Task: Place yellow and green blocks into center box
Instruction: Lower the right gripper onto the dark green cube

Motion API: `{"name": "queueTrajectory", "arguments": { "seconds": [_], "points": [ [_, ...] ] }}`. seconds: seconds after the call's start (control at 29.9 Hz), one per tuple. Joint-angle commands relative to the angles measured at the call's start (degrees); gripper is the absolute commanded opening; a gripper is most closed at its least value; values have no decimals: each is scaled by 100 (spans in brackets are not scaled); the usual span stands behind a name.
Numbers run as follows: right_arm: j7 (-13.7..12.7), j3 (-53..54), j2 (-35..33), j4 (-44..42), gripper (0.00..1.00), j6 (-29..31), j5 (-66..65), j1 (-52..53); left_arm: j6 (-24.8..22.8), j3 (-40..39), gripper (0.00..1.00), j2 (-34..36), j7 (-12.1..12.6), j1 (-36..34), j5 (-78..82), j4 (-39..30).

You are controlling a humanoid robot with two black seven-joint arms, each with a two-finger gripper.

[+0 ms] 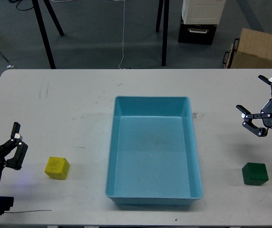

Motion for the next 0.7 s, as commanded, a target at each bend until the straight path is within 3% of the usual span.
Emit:
{"name": "queueTrajectory", "arguments": {
  "seconds": [0.0,0.2,0.3,0.4,0.5,0.67],
  "points": [
    [-98,-1601,-173,-331,100,32,-657,1558,0,16,100,0,4,-151,12,-1],
    [-801,-3932,-287,-481,100,812,-1441,3792,0,104,100,0,4,-309,12,17],
    [-1249,-4417,-682,-376,100,1515,-1668,4225,0,113,100,0,4,-327,21,25],
    [-1609,-4567,-885,-148,100,1654,-2177,4234,0,130,100,0,4,-354,21,34],
    [-1786,-4777,-1148,115,100,1654,-2748,4190,0,139,100,0,4,-345,21,43],
    [-1839,-5243,-1307,617,100,1654,-3277,4182,0,139,100,0,4,-362,21,104]
  ]
}}
